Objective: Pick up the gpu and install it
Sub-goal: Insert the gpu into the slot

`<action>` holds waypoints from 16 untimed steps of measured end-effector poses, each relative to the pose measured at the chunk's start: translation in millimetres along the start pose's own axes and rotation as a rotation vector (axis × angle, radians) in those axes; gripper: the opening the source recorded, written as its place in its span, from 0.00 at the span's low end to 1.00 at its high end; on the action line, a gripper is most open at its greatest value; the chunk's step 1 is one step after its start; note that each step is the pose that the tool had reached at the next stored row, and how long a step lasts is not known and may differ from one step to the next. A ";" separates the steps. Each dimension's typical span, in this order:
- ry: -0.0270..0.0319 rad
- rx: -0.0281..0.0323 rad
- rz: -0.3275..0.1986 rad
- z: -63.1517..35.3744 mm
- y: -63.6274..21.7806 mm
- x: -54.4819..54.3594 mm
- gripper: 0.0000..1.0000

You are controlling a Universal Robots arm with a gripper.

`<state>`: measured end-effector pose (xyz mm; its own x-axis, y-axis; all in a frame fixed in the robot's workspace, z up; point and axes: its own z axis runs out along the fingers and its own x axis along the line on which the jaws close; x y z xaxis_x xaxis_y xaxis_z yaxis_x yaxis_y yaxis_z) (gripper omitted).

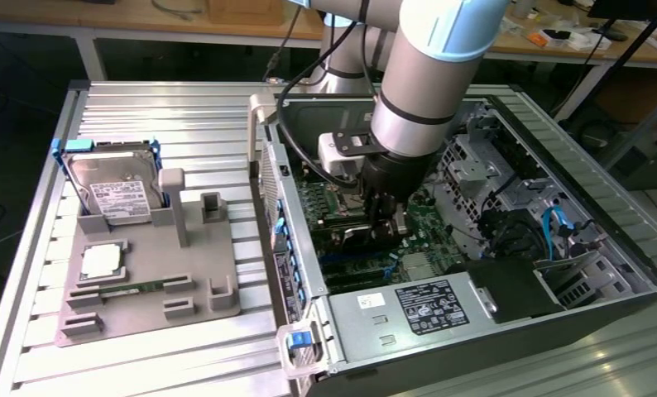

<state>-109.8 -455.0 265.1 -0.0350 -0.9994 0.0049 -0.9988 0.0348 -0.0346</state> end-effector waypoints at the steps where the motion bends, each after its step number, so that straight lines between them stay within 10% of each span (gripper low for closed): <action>1: 0.0001 0.0000 0.000 0.0 0.0 0.0 0.27; 16: 0.0000 0.0000 0.000 -0.8 -5.9 -0.1 0.27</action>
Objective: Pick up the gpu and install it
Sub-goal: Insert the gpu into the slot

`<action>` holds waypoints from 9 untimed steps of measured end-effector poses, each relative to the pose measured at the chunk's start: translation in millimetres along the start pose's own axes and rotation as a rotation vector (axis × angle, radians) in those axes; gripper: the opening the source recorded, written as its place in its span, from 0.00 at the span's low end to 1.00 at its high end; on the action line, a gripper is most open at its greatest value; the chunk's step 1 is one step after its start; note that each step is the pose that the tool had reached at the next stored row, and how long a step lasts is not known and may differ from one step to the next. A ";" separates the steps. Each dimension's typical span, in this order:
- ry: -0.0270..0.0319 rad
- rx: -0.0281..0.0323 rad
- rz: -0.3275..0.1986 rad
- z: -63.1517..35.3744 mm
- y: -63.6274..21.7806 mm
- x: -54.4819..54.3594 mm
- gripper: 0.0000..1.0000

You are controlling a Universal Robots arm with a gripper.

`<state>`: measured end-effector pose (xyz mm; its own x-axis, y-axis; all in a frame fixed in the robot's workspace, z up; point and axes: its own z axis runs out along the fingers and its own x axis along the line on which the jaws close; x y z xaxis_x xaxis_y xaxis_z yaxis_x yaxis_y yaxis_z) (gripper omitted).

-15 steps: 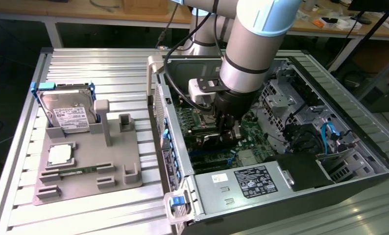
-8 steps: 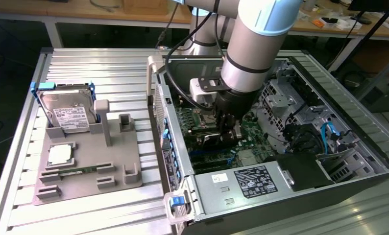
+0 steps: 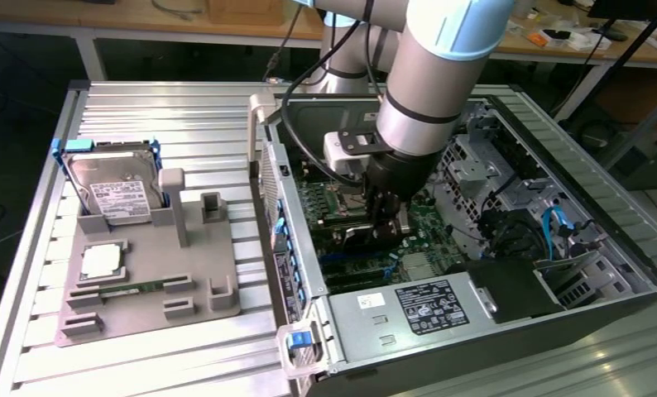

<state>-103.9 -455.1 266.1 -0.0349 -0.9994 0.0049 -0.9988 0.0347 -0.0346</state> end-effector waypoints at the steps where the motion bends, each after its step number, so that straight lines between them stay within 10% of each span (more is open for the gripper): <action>1: 0.0000 0.0000 0.000 0.0 0.0 0.0 0.27; 9: -0.0016 -0.0001 -0.001 0.0 -0.1 0.9 0.27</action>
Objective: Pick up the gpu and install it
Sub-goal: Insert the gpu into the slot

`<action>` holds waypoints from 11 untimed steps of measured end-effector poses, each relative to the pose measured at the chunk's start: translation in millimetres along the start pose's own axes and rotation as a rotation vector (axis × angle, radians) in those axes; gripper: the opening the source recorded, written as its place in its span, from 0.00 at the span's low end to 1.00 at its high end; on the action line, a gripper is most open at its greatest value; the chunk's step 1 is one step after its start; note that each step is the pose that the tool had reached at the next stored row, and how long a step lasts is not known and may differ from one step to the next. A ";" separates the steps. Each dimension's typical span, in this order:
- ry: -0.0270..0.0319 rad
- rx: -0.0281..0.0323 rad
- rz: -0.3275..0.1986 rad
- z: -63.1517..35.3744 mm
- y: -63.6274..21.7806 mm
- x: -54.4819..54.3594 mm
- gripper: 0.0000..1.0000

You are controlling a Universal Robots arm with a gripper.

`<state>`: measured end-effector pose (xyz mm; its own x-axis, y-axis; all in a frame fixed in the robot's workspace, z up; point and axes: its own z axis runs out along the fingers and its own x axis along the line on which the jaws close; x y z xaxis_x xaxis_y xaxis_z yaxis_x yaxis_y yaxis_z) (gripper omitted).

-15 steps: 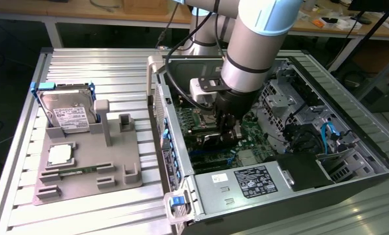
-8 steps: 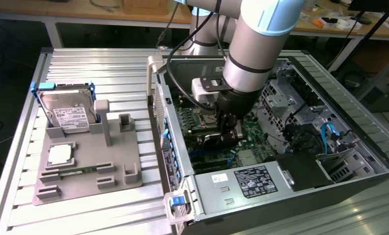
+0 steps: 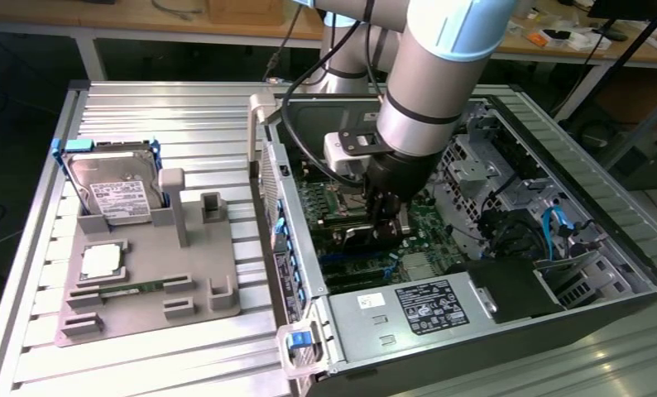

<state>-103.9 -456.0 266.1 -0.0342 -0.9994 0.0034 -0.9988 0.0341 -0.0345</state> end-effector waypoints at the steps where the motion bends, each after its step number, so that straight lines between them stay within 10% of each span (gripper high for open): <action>1: -0.0001 0.0000 0.000 0.0 0.0 0.1 0.27; 11: -0.0004 0.0000 -0.006 0.6 0.0 -0.1 0.27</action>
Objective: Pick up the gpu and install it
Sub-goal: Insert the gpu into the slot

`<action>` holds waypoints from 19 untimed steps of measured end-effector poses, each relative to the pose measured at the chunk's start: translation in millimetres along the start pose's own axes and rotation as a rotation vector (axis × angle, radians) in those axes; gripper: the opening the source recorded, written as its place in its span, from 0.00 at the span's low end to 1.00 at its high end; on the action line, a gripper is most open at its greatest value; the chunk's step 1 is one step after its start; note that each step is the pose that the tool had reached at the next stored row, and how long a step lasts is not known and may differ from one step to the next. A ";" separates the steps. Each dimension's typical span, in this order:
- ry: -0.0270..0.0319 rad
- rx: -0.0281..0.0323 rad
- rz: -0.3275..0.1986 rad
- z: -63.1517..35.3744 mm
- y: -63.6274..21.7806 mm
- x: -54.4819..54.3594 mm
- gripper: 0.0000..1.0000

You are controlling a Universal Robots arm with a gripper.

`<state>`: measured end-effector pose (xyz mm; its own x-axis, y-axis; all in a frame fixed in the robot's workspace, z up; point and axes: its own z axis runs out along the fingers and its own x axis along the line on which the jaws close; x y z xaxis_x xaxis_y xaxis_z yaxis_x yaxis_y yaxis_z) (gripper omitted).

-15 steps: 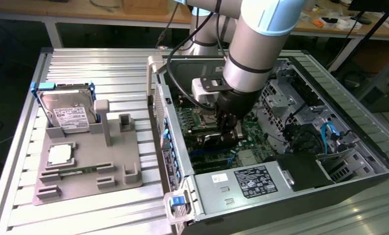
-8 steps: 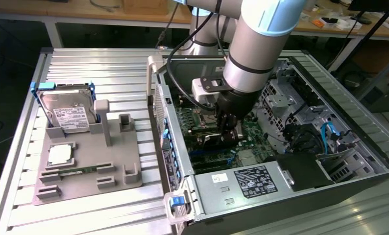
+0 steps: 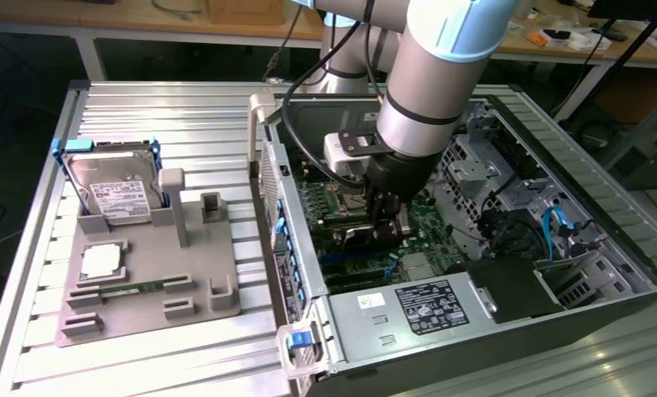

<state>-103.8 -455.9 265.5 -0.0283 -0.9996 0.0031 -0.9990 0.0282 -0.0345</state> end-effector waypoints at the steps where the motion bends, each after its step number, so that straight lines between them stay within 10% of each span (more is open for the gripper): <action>1: -0.0001 0.0001 -0.003 0.1 0.0 -0.1 0.27; 19: -0.0010 0.0001 -0.014 3.3 1.4 -1.7 0.27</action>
<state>-105.1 -454.2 262.1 -0.0141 -0.9999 0.0027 -0.9993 0.0140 -0.0345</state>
